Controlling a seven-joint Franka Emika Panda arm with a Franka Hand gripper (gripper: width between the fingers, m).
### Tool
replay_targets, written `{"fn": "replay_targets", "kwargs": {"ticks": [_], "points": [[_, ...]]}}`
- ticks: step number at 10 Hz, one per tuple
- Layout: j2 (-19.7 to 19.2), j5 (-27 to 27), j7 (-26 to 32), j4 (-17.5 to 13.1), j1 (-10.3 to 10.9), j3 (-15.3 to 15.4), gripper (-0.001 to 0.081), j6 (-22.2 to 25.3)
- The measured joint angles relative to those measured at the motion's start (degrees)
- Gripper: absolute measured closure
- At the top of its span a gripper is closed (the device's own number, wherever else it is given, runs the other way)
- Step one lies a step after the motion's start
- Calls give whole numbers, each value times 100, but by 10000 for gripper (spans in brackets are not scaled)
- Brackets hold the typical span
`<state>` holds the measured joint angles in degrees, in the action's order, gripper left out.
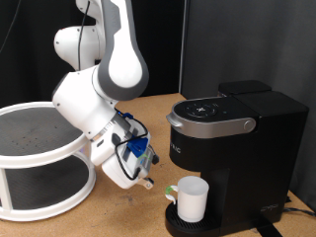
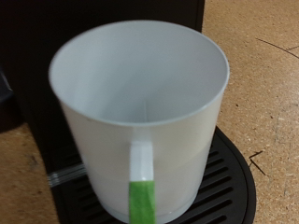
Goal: Make a cup of coffee with the keurig machine
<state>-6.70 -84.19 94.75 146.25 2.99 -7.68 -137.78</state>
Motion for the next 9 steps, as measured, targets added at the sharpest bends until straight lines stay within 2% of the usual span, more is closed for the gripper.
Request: {"fn": "replay_targets", "kwargs": {"ticks": [4, 6, 8, 9], "points": [[683, 1136, -626, 267, -240, -302, 3, 512], [1068, 1463, -719, 442, -368, -429, 3, 760], [1034, 1636, -741, 442, -379, -437, 3, 802], [1044, 1845, -751, 443, -413, -480, 3, 1014]]}}
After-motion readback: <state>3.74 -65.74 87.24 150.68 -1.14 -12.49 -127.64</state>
